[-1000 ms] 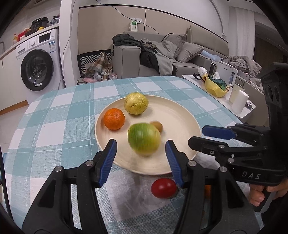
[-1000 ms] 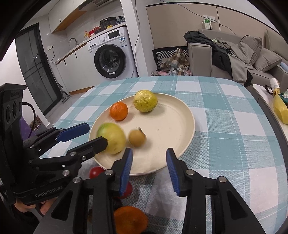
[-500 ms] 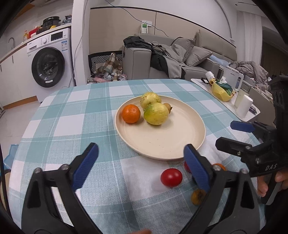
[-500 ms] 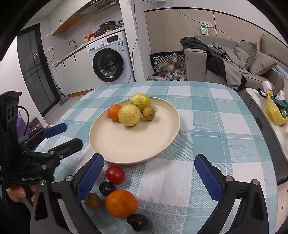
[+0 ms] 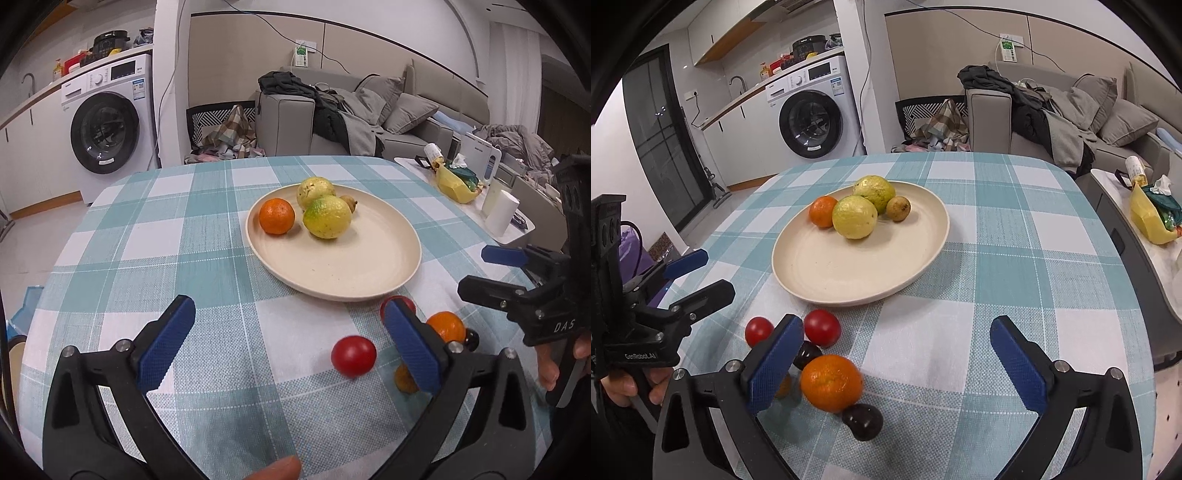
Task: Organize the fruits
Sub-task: 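Withdraw both open tools from the plate toward the remaining fruits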
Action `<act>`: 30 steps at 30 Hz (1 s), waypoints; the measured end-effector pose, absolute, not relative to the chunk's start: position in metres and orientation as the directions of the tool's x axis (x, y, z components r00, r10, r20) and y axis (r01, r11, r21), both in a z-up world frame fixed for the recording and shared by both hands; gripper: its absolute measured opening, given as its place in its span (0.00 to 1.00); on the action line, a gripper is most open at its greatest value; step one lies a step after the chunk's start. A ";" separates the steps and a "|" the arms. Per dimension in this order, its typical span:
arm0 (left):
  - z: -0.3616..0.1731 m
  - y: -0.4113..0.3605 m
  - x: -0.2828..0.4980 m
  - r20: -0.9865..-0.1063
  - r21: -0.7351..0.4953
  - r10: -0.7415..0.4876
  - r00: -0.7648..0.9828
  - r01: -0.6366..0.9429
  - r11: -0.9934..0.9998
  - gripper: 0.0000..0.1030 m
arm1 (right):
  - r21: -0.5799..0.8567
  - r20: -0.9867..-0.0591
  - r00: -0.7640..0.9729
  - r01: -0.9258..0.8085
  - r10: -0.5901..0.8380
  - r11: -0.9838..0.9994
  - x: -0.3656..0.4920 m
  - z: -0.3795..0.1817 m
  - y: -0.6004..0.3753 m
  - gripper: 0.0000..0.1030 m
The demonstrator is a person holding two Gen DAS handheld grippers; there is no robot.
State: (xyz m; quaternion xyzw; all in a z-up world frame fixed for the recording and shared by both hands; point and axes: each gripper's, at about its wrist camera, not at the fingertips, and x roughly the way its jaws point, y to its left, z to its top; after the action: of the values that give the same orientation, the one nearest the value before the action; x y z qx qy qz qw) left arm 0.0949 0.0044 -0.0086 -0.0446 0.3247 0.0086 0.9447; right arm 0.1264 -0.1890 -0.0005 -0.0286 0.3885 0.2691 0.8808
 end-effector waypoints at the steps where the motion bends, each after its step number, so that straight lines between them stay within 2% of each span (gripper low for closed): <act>1: -0.009 0.003 0.094 -0.615 -0.075 -0.013 0.789 -0.042 0.996 0.99 | 0.157 -0.701 0.551 -0.500 0.453 0.852 0.125 0.000 -0.189 1.00; 30: -0.024 -0.010 0.096 -0.646 -0.039 -0.027 0.763 0.003 0.999 0.99 | 0.073 -0.771 0.473 -0.600 0.427 0.797 0.107 -0.011 -0.173 1.00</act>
State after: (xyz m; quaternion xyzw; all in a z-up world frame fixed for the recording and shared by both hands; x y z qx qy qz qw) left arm 0.0961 -0.0103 -0.0236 -0.0181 0.3443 -0.0080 0.9386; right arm 0.1071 -0.1731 -0.0114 -0.1044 0.4154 0.3014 0.8519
